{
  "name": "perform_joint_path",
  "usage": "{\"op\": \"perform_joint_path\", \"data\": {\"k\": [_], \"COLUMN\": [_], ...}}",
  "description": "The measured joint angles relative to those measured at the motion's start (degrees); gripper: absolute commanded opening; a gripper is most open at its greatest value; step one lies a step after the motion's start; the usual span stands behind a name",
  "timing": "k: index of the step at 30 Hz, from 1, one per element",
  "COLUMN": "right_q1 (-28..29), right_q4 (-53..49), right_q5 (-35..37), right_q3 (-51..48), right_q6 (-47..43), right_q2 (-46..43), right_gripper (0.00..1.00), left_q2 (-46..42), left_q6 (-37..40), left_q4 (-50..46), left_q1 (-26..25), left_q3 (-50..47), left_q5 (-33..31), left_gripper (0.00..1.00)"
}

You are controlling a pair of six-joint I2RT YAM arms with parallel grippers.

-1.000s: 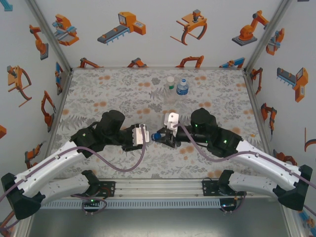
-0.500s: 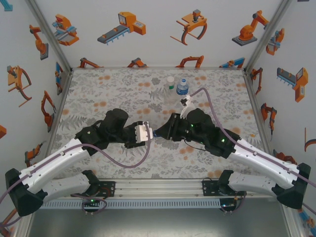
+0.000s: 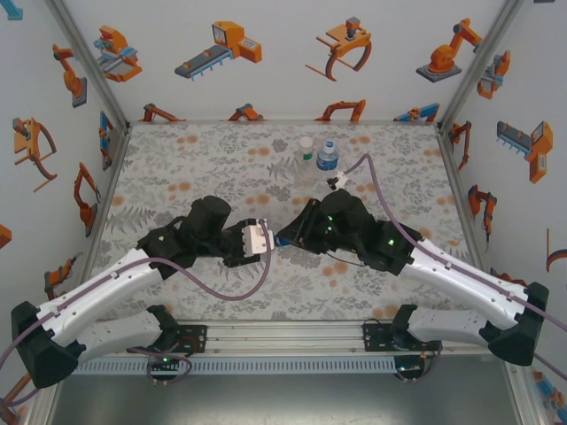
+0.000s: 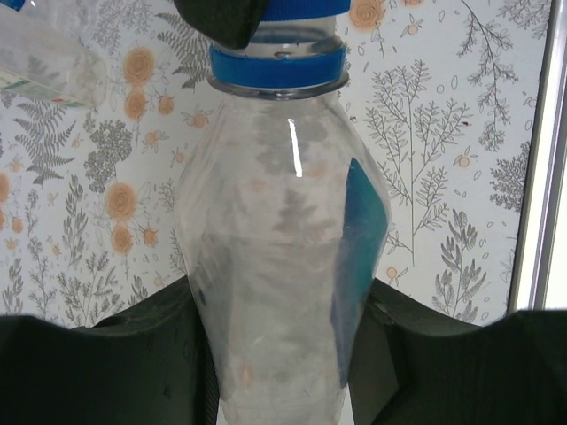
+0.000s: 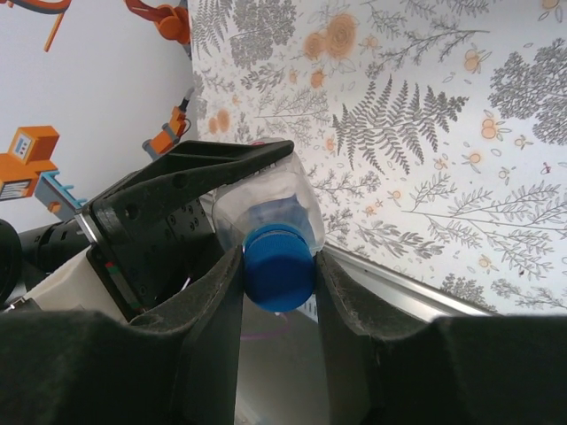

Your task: Screw on the bottle caps

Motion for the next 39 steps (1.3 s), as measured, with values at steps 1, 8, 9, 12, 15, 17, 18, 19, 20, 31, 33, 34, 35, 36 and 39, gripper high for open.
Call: {"op": "perform_joint_path", "data": {"k": [1,8,9,12,15,17,18,19,20,31,33,34,35,36,39], "right_q1": [0.0,0.0,0.0,-0.4,-1.5,-2.2,-2.5,-2.6,-2.7,-2.9,-2.9,-2.9,-2.9,-2.9,-2.9], "right_q4": [-0.5,-3.3,-3.6,-4.3,-4.3,-4.4,-4.3,-4.0,-3.5,4.1,3.5,3.0,2.4,2.1,1.8], "right_q5": [0.4,3.3,3.8,5.0,5.9,6.1,6.1,6.0,5.5,-17.2,-20.9,-22.7,-24.4,-25.8,-29.3], "right_q3": [0.7,3.5,4.0,5.5,7.0,8.0,8.4,8.7,8.7,4.7,4.7,4.7,4.7,4.6,3.4], "right_q6": [-0.7,-5.8,-6.9,-10.4,-14.7,-18.3,-20.8,-23.3,-26.5,-66.9,-73.0,-75.8,-78.7,-80.8,-86.7], "right_q2": [0.1,0.9,0.9,0.9,0.5,0.2,-0.1,-0.5,-1.0,-8.4,-8.9,-9.1,-9.2,-9.3,-9.7], "right_gripper": [0.37,0.53,0.55,0.59,0.6,0.58,0.58,0.59,0.61,0.59,0.58,0.58,0.59,0.58,0.58], "left_q2": [0.0,0.0,0.0,0.0,0.0,0.0,0.0,0.0,0.0,-0.1,-0.4,-0.5,-0.8,-1.0,-1.3], "left_q6": [0.0,0.0,0.0,0.0,0.0,0.0,0.0,0.0,0.0,0.0,0.0,0.0,0.0,0.0,-0.1], "left_q4": [0.5,2.3,2.4,2.7,2.8,2.7,2.7,2.6,2.6,1.8,1.6,1.6,1.5,1.5,1.5], "left_q1": [0.0,-0.7,-0.7,-0.7,-0.7,-0.7,-0.7,-0.7,-0.7,-0.8,-0.8,-0.8,-0.8,-0.8,-0.8], "left_q3": [0.0,0.0,0.0,-0.1,-0.2,-0.2,-0.2,-0.2,-0.2,-0.2,-0.2,-0.2,-0.2,-0.2,-0.2], "left_q5": [0.0,1.2,1.4,1.6,1.8,1.9,2.0,2.0,2.1,7.6,8.4,8.6,8.9,9.1,9.7], "left_gripper": [0.0,0.0,0.0,0.0,0.0,0.0,0.0,0.0,0.0,0.0,0.0,0.0,0.0,0.0,0.0]}}
